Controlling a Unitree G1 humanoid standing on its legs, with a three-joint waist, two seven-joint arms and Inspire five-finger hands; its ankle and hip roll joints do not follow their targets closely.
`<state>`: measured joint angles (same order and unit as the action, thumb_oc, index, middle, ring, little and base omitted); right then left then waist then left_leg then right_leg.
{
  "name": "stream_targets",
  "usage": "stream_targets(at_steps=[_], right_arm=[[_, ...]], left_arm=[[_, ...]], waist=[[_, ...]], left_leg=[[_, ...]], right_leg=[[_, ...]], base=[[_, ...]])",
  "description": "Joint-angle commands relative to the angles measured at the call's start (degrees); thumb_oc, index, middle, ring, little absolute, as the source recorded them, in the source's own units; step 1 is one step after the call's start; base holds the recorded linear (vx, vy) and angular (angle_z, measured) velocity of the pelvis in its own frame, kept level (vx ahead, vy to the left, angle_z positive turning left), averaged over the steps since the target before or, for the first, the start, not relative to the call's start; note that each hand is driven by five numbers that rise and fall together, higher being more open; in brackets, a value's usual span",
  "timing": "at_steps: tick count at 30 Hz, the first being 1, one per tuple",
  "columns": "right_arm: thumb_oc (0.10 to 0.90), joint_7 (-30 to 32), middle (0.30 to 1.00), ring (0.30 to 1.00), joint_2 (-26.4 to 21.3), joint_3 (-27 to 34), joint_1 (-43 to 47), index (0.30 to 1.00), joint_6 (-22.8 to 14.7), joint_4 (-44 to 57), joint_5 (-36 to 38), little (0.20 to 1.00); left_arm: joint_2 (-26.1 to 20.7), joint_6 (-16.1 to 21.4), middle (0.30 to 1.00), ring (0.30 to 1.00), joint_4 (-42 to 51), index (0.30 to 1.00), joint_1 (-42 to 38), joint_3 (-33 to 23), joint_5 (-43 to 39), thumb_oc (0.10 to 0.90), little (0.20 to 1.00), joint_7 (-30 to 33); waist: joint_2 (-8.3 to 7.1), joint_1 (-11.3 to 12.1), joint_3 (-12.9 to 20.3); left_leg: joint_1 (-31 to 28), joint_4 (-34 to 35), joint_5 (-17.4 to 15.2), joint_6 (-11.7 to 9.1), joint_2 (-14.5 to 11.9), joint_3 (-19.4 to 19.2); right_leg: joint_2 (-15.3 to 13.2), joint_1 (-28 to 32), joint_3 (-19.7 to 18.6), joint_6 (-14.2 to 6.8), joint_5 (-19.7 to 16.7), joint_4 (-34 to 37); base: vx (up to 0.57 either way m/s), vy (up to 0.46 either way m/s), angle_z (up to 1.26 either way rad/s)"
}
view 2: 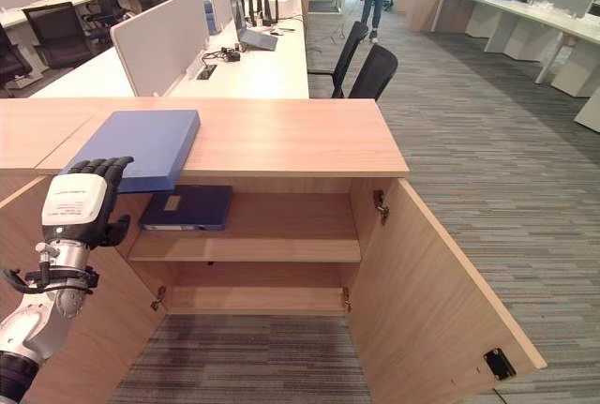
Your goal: Put the empty folder in the office cabinet
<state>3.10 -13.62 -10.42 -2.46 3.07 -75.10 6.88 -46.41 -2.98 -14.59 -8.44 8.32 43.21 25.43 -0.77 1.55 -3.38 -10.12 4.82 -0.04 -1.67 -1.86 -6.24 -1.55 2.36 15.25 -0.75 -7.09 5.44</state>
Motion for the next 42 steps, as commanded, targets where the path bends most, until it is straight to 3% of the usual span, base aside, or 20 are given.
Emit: stream_targets(at_steps=[1, 20, 42], right_arm=[[0.800, 0.9, 0.900, 0.900, -3.2, -0.9, 3.3, 0.900, -0.4, -2.6, -0.8, 0.900], [0.800, 1.5, 0.900, 0.900, -4.4, 2.0, 2.4, 0.900, -0.4, -4.0, 1.9, 0.900], [0.800, 1.0, 0.900, 0.900, -4.3, -0.5, 2.2, 0.900, -1.4, -0.6, 1.6, 0.900]], left_arm=[[-6.4, -1.7, 0.900, 0.900, -1.9, 0.900, -12.9, -0.4, 2.0, 0.800, 0.900, 2.7], [-9.1, -4.8, 0.900, 0.900, -8.9, 0.900, -20.1, 6.3, 6.6, 0.800, 0.900, 4.4], [-10.4, -5.7, 0.900, 0.900, -15.2, 0.900, -20.0, 7.0, 5.0, 0.800, 0.900, 3.2]], waist=[[0.24, -0.9, 1.7], [1.74, -2.3, 1.7], [1.32, -2.8, 1.7]], left_leg=[[-0.1, 0.2, -5.6, -2.3, -0.4, 1.2], [-0.3, 0.2, -6.1, -1.7, 0.2, 0.9], [-0.7, 0.2, -6.3, -1.6, 0.2, 0.1]], right_leg=[[-3.6, 7.4, 0.2, -7.0, 8.8, -0.4], [-4.1, 7.0, -0.8, -7.5, 8.7, -0.4], [-3.8, 6.9, -1.8, -7.4, 8.8, -0.4]], base=[[0.00, 0.000, 0.00], [0.00, 0.002, -0.01], [0.00, 0.001, 0.00]])
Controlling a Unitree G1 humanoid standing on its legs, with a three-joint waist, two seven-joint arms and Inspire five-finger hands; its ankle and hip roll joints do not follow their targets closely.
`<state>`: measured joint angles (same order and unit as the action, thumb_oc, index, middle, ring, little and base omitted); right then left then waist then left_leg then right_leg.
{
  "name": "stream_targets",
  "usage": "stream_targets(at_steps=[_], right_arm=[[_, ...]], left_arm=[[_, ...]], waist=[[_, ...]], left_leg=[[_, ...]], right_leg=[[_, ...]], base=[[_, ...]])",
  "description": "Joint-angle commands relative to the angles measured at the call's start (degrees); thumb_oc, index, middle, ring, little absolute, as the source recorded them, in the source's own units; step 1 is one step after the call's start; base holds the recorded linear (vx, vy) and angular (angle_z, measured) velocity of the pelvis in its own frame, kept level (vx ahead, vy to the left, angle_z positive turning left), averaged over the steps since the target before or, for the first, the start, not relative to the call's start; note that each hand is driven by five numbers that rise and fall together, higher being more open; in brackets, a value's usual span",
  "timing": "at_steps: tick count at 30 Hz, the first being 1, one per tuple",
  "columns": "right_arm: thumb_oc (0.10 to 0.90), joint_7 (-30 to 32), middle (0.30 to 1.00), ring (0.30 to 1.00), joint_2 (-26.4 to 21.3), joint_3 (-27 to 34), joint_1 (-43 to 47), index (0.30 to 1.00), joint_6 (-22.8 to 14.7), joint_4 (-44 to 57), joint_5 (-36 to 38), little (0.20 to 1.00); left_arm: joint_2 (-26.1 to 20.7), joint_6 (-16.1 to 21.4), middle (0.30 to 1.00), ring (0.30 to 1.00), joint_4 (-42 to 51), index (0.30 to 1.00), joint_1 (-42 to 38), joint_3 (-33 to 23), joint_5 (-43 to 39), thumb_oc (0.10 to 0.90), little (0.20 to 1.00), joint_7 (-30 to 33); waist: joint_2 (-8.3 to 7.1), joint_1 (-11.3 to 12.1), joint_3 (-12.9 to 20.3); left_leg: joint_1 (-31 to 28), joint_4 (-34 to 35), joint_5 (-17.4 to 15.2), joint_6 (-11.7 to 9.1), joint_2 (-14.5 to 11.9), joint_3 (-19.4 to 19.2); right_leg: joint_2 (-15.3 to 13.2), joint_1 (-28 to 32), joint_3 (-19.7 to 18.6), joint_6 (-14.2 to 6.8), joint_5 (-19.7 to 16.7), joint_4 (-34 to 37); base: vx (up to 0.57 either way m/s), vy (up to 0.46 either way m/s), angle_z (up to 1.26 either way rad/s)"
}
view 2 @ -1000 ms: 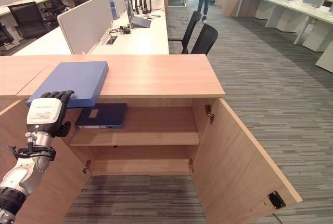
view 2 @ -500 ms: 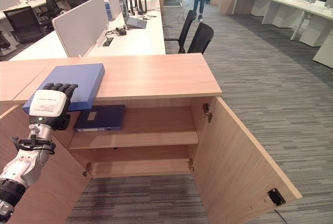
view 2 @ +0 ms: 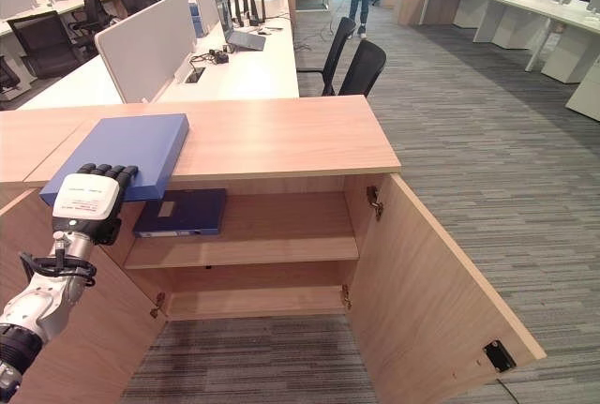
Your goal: Put the empty folder in the office cabinet
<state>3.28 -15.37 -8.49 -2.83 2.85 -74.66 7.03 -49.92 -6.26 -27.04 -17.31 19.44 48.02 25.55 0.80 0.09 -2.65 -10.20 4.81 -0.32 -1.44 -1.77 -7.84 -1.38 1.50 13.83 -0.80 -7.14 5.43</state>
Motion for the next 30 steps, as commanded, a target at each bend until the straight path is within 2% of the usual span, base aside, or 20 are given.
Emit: stream_targets(at_steps=[1, 13, 14, 15, 16, 17, 18, 30], right_arm=[[0.800, 0.8, 0.900, 0.900, -2.6, -2.4, 2.5, 0.900, -1.2, -1.1, 1.5, 0.900], [0.800, 1.5, 0.900, 0.900, -2.7, -3.4, 2.7, 0.900, -1.7, -1.3, 1.6, 0.900], [0.800, 1.5, 0.900, 0.900, -2.7, -3.4, 2.7, 0.900, -1.7, -1.3, 1.6, 0.900], [0.800, 1.8, 0.900, 0.900, -2.8, -3.4, 2.8, 0.900, -1.7, -1.5, 1.6, 0.900], [0.800, 1.8, 0.900, 0.900, -2.8, -3.4, 2.8, 0.900, -1.7, -1.6, 1.6, 0.900], [0.800, 2.0, 0.900, 0.900, -2.8, -3.4, 2.9, 0.900, -1.7, -1.8, 1.6, 0.900], [0.800, 2.1, 0.900, 0.900, -2.8, -3.4, 2.9, 0.900, -1.7, -1.8, 1.6, 0.900], [0.800, 2.5, 0.900, 0.900, -2.5, -3.0, 2.7, 0.900, -1.8, -1.8, 2.3, 0.900]], left_arm=[[-7.0, -2.4, 0.900, 0.900, -3.2, 0.900, -11.2, -4.2, 0.1, 0.800, 0.900, 3.2], [-7.9, -2.9, 0.900, 0.900, -10.4, 0.900, -19.7, 2.5, -1.3, 0.800, 0.900, 4.6], [-7.9, -2.8, 0.799, 0.799, -10.4, 0.799, -19.9, 2.6, -1.4, 0.733, 0.799, 4.6], [-7.7, -3.0, 0.582, 0.582, -11.0, 0.582, -20.5, 2.9, -1.8, 0.588, 0.582, 5.1], [-7.6, -3.0, 0.531, 0.531, -11.1, 0.531, -20.7, 3.2, -1.9, 0.554, 0.531, 5.2], [-7.4, -3.1, 0.396, 0.396, -11.6, 0.396, -21.2, 3.2, -2.6, 0.464, 0.396, 5.8], [-7.3, -3.1, 0.300, 0.300, -11.7, 0.300, -21.3, 3.2, -2.9, 0.400, 0.300, 6.1], [-6.5, -3.0, 0.300, 0.300, -13.1, 0.300, -20.4, 2.5, -5.0, 0.400, 0.300, 6.5]], waist=[[-0.26, -1.4, 1.0], [-0.90, -2.3, 1.3], [-0.92, -2.2, 1.3], [-0.93, -2.4, 1.3], [-0.96, -2.4, 1.3], [-0.92, -2.5, 1.3], [-0.92, -2.5, 1.3], [-0.74, -2.9, 1.4]], left_leg=[[-0.7, 0.2, -6.0, -1.8, 0.1, 1.6], [-0.4, 0.2, -5.9, -1.9, -0.2, 1.0], [-0.4, 0.2, -5.8, -1.9, -0.2, 1.0], [-0.4, 0.2, -5.9, -1.9, -0.2, 0.9], [-0.4, 0.2, -5.9, -1.9, -0.2, 0.9], [-0.4, 0.2, -5.9, -1.8, -0.2, 0.8], [-0.4, 0.2, -5.9, -1.9, -0.2, 0.8], [-0.6, 0.2, -6.0, -1.8, 0.0, 0.4]], right_leg=[[-3.9, 7.8, -0.4, -7.3, 8.8, -0.4], [-3.7, 7.2, -1.0, -7.4, 8.4, -0.4], [-3.7, 7.2, -1.0, -7.4, 8.4, -0.4], [-3.7, 7.1, -1.0, -7.5, 8.3, -0.4], [-3.7, 7.1, -1.1, -7.5, 8.3, -0.4], [-3.7, 7.1, -1.1, -7.5, 8.4, -0.4], [-3.7, 7.1, -1.1, -7.5, 8.4, -0.4], [-3.7, 7.0, -1.6, -7.5, 8.4, -0.4]], base=[[0.00, 0.018, -0.06], [0.00, 0.008, -0.04], [0.00, 0.000, 0.00], [0.00, 0.000, 0.00], [0.00, 0.000, 0.00], [0.00, 0.000, 0.00], [0.00, 0.000, 0.00], [0.00, 0.001, -0.03]])
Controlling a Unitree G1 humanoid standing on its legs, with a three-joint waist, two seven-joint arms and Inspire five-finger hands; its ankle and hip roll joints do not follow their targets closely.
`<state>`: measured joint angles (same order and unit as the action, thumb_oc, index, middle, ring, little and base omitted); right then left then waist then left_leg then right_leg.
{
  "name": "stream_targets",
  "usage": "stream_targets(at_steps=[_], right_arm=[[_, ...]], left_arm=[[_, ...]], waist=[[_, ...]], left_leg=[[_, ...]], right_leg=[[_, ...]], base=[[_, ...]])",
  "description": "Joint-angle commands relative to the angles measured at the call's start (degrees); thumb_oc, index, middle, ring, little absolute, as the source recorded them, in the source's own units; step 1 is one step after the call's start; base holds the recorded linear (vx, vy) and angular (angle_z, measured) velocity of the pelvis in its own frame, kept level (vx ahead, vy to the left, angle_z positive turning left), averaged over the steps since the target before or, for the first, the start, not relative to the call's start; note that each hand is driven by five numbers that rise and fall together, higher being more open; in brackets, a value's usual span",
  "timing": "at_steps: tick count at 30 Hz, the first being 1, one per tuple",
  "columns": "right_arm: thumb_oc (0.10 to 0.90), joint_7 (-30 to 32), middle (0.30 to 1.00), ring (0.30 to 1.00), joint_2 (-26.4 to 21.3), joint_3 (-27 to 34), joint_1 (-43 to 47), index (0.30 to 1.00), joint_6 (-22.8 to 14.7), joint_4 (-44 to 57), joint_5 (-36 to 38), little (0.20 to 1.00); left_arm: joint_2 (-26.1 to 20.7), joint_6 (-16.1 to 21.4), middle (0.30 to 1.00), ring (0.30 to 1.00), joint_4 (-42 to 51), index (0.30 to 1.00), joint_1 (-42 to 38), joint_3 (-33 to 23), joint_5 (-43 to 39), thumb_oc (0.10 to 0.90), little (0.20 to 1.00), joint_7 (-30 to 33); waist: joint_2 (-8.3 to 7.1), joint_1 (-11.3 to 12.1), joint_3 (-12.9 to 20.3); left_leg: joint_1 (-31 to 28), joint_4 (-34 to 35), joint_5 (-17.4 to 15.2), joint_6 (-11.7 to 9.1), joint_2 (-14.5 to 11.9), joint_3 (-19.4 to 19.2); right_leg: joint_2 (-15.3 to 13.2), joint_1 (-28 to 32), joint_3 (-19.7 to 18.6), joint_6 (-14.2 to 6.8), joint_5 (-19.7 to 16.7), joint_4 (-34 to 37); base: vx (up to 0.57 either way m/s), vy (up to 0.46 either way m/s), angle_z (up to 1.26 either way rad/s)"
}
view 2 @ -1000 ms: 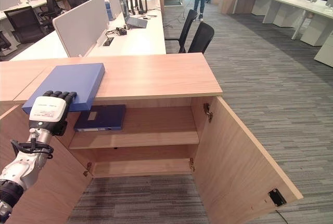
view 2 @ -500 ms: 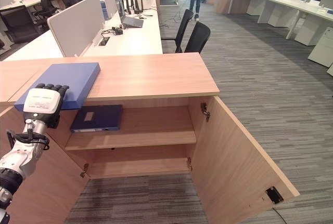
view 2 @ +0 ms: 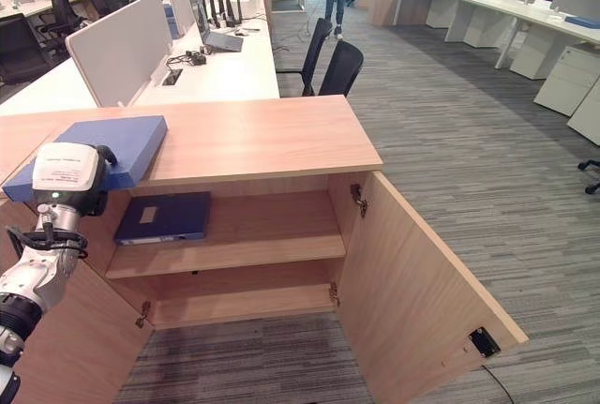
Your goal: Put the empty folder in the office cabinet
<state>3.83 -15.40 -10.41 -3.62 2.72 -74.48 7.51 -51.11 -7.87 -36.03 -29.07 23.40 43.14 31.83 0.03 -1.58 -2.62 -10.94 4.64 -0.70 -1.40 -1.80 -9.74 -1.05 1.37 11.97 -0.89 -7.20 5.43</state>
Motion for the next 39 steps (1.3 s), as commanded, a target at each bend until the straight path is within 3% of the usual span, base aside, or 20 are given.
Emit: stream_targets(at_steps=[1, 9, 13, 14, 15, 16, 19, 20, 22, 23, 24, 25, 28, 29, 30, 32, 39], right_arm=[[0.800, 2.0, 0.900, 0.900, -2.5, -1.1, 3.5, 0.900, -1.7, -2.0, 1.9, 0.900], [0.800, 2.0, 0.900, 0.900, -2.5, -0.9, 3.4, 0.900, -1.7, -2.0, 2.1, 0.900], [0.800, 2.0, 0.900, 0.900, -1.5, -0.1, 3.3, 0.900, -1.4, -2.8, 1.7, 0.900], [0.800, 1.9, 0.900, 0.900, -1.3, 0.3, 3.6, 0.900, -1.2, -3.5, 1.5, 0.900], [0.800, 1.9, 0.900, 0.900, -1.4, 0.2, 3.6, 0.900, -1.2, -3.5, 1.5, 0.900], [0.800, 1.8, 0.900, 0.900, -0.9, 0.7, 3.9, 0.900, -0.9, -3.8, 1.4, 0.900], [0.800, 1.8, 0.900, 0.900, -0.7, 1.2, 4.0, 0.900, -0.9, -3.9, 1.7, 0.900], [0.800, 1.9, 0.900, 0.900, -0.3, 2.0, 4.2, 0.900, -0.9, -3.9, 1.9, 0.900], [0.800, 1.8, 0.900, 0.900, -0.4, 2.2, 4.1, 0.900, -0.9, -4.0, 2.0, 0.900], [0.800, 1.7, 0.900, 0.900, -0.6, 2.5, 4.2, 0.900, -0.7, -4.1, 2.2, 0.900], [0.800, 1.5, 0.900, 0.900, -0.9, 3.1, 4.2, 0.900, -0.5, -4.5, 2.0, 0.900], [0.800, 1.5, 0.900, 0.900, -1.0, 3.0, 4.2, 0.900, -0.5, -4.5, 2.0, 0.900], [0.800, -0.4, 0.900, 0.900, -1.4, 2.7, 4.5, 0.900, 0.4, -4.4, 0.9, 0.900], [0.800, -1.5, 0.900, 0.900, -1.1, 2.2, 5.1, 0.900, 0.7, -4.5, 0.0, 0.900], [0.800, -1.5, 0.900, 0.900, -1.1, 2.2, 5.1, 0.900, 0.8, -4.5, 0.0, 0.900], [0.800, -2.9, 0.900, 0.900, -0.4, 1.3, 5.6, 0.900, 0.9, -4.5, -0.7, 0.900], [0.800, -4.2, 0.900, 0.900, 0.8, 0.1, 6.0, 0.900, 1.0, -4.3, -2.1, 0.900]], left_arm=[[-5.4, -1.4, 0.300, 0.300, -4.1, 0.300, -8.6, -1.5, -0.1, 0.400, 0.300, 0.2], [-4.7, -1.0, 0.300, 0.300, -3.4, 0.300, -8.1, -2.5, -1.8, 0.400, 0.300, 0.4], [-0.6, 1.1, 0.300, 0.300, 14.1, 0.300, -2.0, -9.0, -1.3, 0.400, 0.300, 0.8], [2.5, 3.0, 0.300, 0.300, 21.7, 0.300, 2.0, -11.3, -0.3, 0.400, 0.300, -0.2], [2.5, 3.0, 0.300, 0.300, 21.9, 0.300, 2.1, -11.5, -0.3, 0.400, 0.300, -0.3], [5.6, 5.6, 0.300, 0.300, 28.0, 0.300, 4.5, -12.1, -0.6, 0.400, 0.300, -1.2], [9.0, 7.9, 0.300, 0.300, 34.0, 0.300, 8.3, -13.8, -2.1, 0.400, 0.300, -2.8], [12.2, 10.5, 0.300, 0.300, 38.6, 0.300, 11.1, -14.5, -5.3, 0.400, 0.300, -4.1], [13.0, 11.8, 0.300, 0.300, 41.4, 0.300, 12.8, -14.7, -6.7, 0.400, 0.300, -6.1], [13.7, 13.6, 0.300, 0.300, 43.9, 0.300, 13.9, -14.2, -9.7, 0.400, 0.300, -8.6], [15.4, 16.5, 0.300, 0.300, 47.6, 0.300, 16.7, -13.8, -18.0, 0.400, 0.300, -13.4], [15.3, 16.4, 0.300, 0.300, 48.0, 0.300, 17.0, -14.1, -18.2, 0.400, 0.300, -13.7], [16.5, 21.0, 0.300, 0.300, 54.4, 0.300, 22.1, -14.7, -39.4, 0.400, 0.300, -22.8], [16.3, 21.9, 0.300, 0.300, 56.3, 0.300, 25.1, -14.8, -51.1, 0.400, 0.300, -27.6], [16.2, 21.8, 0.300, 0.300, 56.4, 0.300, 25.2, -15.0, -51.4, 0.400, 0.300, -27.7], [15.9, 21.2, 0.300, 0.300, 58.0, 0.300, 28.9, -15.2, -60.4, 0.400, 0.300, -31.7], [16.6, 18.1, 0.300, 0.300, 59.4, 0.300, 35.5, -15.4, -70.7, 0.400, 0.300, -36.5]], waist=[[0.03, -1.3, 1.4], [-0.01, -1.3, 1.4], [-0.57, -0.4, 1.2], [-0.67, -0.1, 1.1], [-0.63, -0.2, 1.1], [-0.93, 0.3, 1.0], [-0.90, 0.6, 1.0], [-1.10, 1.0, 0.7], [-1.02, 1.1, 0.8], [-1.01, 1.2, 0.7], [-1.00, 1.6, 0.5], [-0.95, 1.5, 0.5], [-0.80, 1.9, 0.3], [-0.63, 2.4, 0.1], [-0.65, 2.4, 0.1], [-0.52, 3.0, -0.3], [-0.25, 4.0, -1.1]], left_leg=[[0.2, 0.4, -5.7, -1.8, 0.0, 2.3], [0.3, 0.4, -5.6, -1.8, 0.0, 2.3], [0.4, 0.4, -5.7, -1.8, 0.1, 3.0], [0.5, 0.4, -5.7, -1.7, 0.2, 3.3], [0.5, 0.4, -5.7, -1.7, 0.2, 3.3], [0.6, 0.4, -5.6, -1.7, 0.2, 3.6], [0.7, 0.4, -5.7, -1.6, 0.3, 3.8], [0.9, 0.4, -5.6, -1.5, 0.4, 4.1], [1.0, 0.4, -5.5, -1.5, 0.4, 4.3], [1.1, 0.4, -5.4, -1.4, 0.4, 4.4], [1.3, 0.4, -5.3, -1.3, 0.6, 4.6], [1.3, 0.4, -5.3, -1.3, 0.6, 4.6], [1.5, 0.4, -5.0, -1.4, 0.6, 4.8], [1.6, 0.4, -4.9, -1.4, 0.6, 5.0], [1.6, 0.4, -4.9, -1.4, 0.6, 5.0], [1.7, 0.4, -4.7, -1.4, 0.6, 5.1], [2.1, 0.4, -4.3, -1.4, 0.6, 5.9]], right_leg=[[-4.0, 7.1, 0.2, -7.4, 8.4, -0.4], [-4.0, 7.1, 0.2, -7.3, 8.4, -0.4], [-4.1, 7.1, 0.9, -7.1, 8.4, -0.4], [-4.1, 7.2, 1.3, -6.9, 8.4, -0.4], [-4.1, 7.2, 1.4, -6.9, 8.4, -0.4], [-4.2, 7.2, 1.6, -6.9, 8.4, -0.4], [-4.2, 7.2, 1.9, -6.8, 8.4, -0.4], [-4.3, 7.1, 2.1, -6.7, 8.2, -0.4], [-4.3, 7.1, 2.2, -6.6, 8.2, -0.4], [-4.3, 7.1, 2.3, -6.6, 8.2, -0.4], [-4.4, 7.0, 2.4, -6.5, 8.0, -0.4], [-4.4, 7.0, 2.4, -6.5, 8.0, -0.4], [-4.5, 7.1, 2.8, -6.4, 7.8, -0.4], [-4.6, 7.1, 3.0, -6.4, 7.8, -0.4], [-4.6, 7.1, 3.0, -6.4, 7.8, -0.4], [-4.7, 7.1, 3.2, -6.3, 7.8, -0.4], [-4.6, 7.3, 3.8, -6.0, 7.8, -0.4]], base=[[0.00, 0.002, -0.04], [0.00, 0.000, 0.00], [0.00, -0.001, 0.02], [0.00, 0.000, 0.09], [0.00, 0.003, 0.08], [0.01, 0.005, 0.06], [0.00, 0.002, 0.01], [0.00, 0.000, 0.00], [0.00, 0.000, 0.02], [-0.01, 0.004, 0.12], [-0.01, 0.004, 0.16], [-0.01, -0.002, 0.15], [-0.01, -0.005, 0.04], [-0.01, -0.008, 0.05], [-0.01, -0.011, 0.09], [-0.02, -0.013, 0.11], [-0.01, -0.007, 0.05]])
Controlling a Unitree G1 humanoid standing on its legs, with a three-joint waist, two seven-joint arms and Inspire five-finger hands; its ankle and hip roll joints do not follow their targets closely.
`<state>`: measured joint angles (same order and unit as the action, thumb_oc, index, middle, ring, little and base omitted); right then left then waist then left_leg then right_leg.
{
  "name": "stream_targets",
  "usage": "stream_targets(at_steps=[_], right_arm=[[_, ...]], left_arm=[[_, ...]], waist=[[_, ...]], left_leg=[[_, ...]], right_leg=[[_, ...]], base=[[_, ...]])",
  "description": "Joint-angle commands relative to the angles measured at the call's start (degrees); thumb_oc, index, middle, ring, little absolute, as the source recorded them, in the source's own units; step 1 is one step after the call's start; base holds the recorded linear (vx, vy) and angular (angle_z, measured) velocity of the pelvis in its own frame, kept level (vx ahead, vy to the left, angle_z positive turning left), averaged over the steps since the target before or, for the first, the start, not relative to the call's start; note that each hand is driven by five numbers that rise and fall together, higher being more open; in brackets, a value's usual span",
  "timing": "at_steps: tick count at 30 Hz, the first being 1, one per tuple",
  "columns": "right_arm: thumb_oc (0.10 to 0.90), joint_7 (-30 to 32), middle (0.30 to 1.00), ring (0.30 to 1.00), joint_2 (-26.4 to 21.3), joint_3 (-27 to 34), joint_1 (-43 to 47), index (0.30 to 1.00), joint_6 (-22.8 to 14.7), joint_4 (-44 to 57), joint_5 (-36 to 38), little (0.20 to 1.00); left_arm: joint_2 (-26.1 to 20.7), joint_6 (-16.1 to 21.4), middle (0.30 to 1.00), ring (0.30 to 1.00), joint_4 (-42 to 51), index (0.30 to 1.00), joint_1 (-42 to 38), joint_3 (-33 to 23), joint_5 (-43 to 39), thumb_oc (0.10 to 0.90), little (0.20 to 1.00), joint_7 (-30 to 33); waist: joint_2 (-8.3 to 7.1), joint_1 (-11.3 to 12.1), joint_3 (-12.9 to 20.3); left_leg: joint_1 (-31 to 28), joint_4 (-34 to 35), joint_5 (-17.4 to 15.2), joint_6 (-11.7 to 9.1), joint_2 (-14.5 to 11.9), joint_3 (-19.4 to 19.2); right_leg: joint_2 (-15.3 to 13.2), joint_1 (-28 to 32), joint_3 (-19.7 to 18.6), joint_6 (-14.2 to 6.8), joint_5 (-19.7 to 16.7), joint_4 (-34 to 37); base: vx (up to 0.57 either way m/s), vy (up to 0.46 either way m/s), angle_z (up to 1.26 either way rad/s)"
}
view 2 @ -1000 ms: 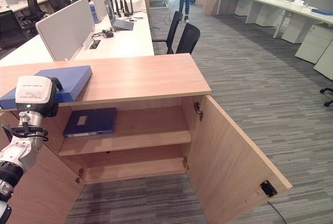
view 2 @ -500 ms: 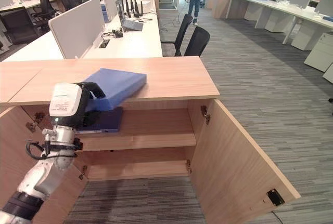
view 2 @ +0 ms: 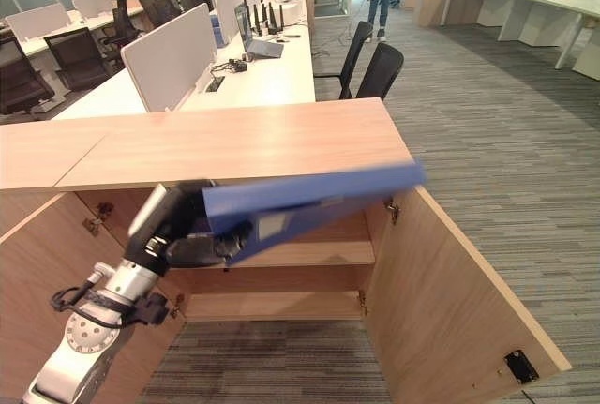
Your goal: Put the empty folder in the office cabinet
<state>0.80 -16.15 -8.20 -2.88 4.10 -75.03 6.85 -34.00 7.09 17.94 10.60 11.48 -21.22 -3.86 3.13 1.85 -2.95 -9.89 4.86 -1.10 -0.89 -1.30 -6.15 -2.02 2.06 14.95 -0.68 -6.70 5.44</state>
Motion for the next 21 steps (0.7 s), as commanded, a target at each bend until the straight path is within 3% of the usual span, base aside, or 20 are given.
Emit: stream_targets(at_steps=[1, 7, 10, 13, 14, 15, 16, 17, 19, 21], right_arm=[[0.800, -1.0, 0.900, 0.900, 1.6, -2.1, 5.3, 0.900, -0.3, -3.8, -1.6, 0.900], [0.800, -0.5, 0.900, 0.900, 2.3, -2.9, 5.4, 0.900, -0.2, -2.7, -2.4, 0.900], [0.800, 0.6, 0.900, 0.900, 1.8, -7.1, 6.6, 0.900, -1.1, 4.5, -6.2, 0.900], [0.800, 1.2, 0.900, 0.900, 1.7, -8.3, 8.5, 0.900, -1.1, 7.2, -6.3, 0.900], [0.800, 0.8, 0.900, 0.900, -0.4, -11.0, 9.0, 0.900, -1.2, 14.3, -10.1, 0.900], [0.800, 0.8, 0.900, 0.900, -0.5, -11.0, 8.8, 0.900, -1.1, 14.6, -10.1, 0.900], [0.800, 0.3, 0.900, 0.900, -4.6, -10.8, 6.6, 0.900, -1.3, 29.8, -12.9, 0.900], [0.800, 0.2, 0.900, 0.900, -4.7, -10.7, 6.4, 0.900, -1.0, 30.2, -12.9, 0.900], [0.800, 1.0, 0.900, 0.900, -9.0, -8.5, 3.8, 0.900, -2.2, 43.5, -14.9, 0.900], [0.800, 1.1, 0.900, 0.900, -10.2, -8.1, 3.3, 0.900, -2.4, 46.9, -16.0, 0.900]], left_arm=[[-0.3, 2.8, 0.300, 0.300, 5.3, 0.300, -3.6, -3.5, -6.2, 0.400, 0.300, -0.8], [0.4, 1.1, 0.300, 0.300, 3.1, 0.300, 0.6, -3.9, -0.4, 0.400, 0.300, -0.2], [-0.9, -0.3, 0.300, 0.300, -2.0, 0.300, 3.7, -3.2, 9.5, 0.400, 0.300, -0.4], [-1.7, -0.8, 0.300, 0.300, -3.4, 0.300, 3.9, -2.7, 11.8, 0.400, 0.300, -1.1], [-2.1, -0.4, 0.300, 0.300, -3.8, 0.300, 5.8, -3.7, 12.3, 0.400, 0.300, -1.1], [-2.1, -0.4, 0.300, 0.300, -3.7, 0.300, 6.0, -3.8, 12.3, 0.400, 0.300, -1.1], [-2.4, -0.2, 0.300, 0.300, -3.6, 0.300, 8.8, -5.7, 14.5, 0.400, 0.300, -1.1], [-2.4, -0.2, 0.300, 0.300, -3.6, 0.300, 8.9, -5.7, 14.5, 0.400, 0.300, -1.1], [-1.5, -0.1, 0.300, 0.300, -5.9, 0.300, 9.3, -6.4, 17.8, 0.400, 0.300, -0.3], [-1.1, 0.1, 0.300, 0.300, -6.4, 0.300, 9.3, -6.5, 18.7, 0.400, 0.300, 0.0]], waist=[[-3.37, 0.6, -0.8], [-3.24, 1.3, -1.1], [-3.10, 1.8, -1.4], [-2.99, 2.0, -1.5], [-2.98, 2.4, -1.8], [-2.94, 2.3, -1.7], [-3.00, 2.0, -2.0], [-3.00, 2.0, -1.9], [-3.10, 1.4, -1.8], [-2.97, 1.3, -1.8]], left_leg=[[1.1, 0.1, -3.9, -1.9, 0.1, 2.4], [1.4, 0.1, -3.7, -1.8, 0.1, 3.1], [1.7, 0.1, -3.5, -1.6, 0.1, 3.3], [1.8, 0.1, -3.5, -1.5, 0.1, 3.4], [1.9, 0.1, -3.4, -1.6, 0.0, 3.2], [1.9, 0.1, -3.4, -1.6, 0.0, 3.2], [1.6, 0.1, -3.7, -1.6, -0.2, 3.0], [1.7, 0.1, -3.5, -1.5, -0.1, 3.0], [1.9, 0.1, -3.5, -1.4, -0.1, 3.0], [2.0, 0.1, -3.5, -1.4, -0.1, 3.1]], right_leg=[[-3.7, 6.6, 0.9, -6.2, 7.3, -0.4], [-3.6, 6.6, 1.2, -6.1, 7.5, -0.4], [-3.6, 6.2, 1.2, -6.0, 7.4, -0.4], [-3.6, 6.1, 1.3, -6.0, 7.4, -0.4], [-3.6, 6.1, 1.3, -5.9, 7.5, -0.4], [-3.6, 6.1, 1.3, -5.9, 7.5, -0.4], [-3.4, 6.2, 1.0, -5.9, 7.7, -0.4], [-3.5, 6.1, 1.0, -5.9, 7.6, -0.4], [-3.4, 5.8, 0.8, -5.9, 7.7, -0.4], [-3.4, 5.8, 0.8, -5.9, 7.7, -0.4]], base=[[0.00, 0.000, 0.00], [0.00, -0.004, 0.04], [-0.01, -0.003, 0.06], [0.00, 0.000, 0.00], [0.00, 0.000, 0.00], [0.00, 0.000, 0.00], [0.00, 0.000, 0.00], [-0.01, -0.013, -0.05], [-0.01, -0.005, -0.06], [0.00, 0.001, -0.02]])
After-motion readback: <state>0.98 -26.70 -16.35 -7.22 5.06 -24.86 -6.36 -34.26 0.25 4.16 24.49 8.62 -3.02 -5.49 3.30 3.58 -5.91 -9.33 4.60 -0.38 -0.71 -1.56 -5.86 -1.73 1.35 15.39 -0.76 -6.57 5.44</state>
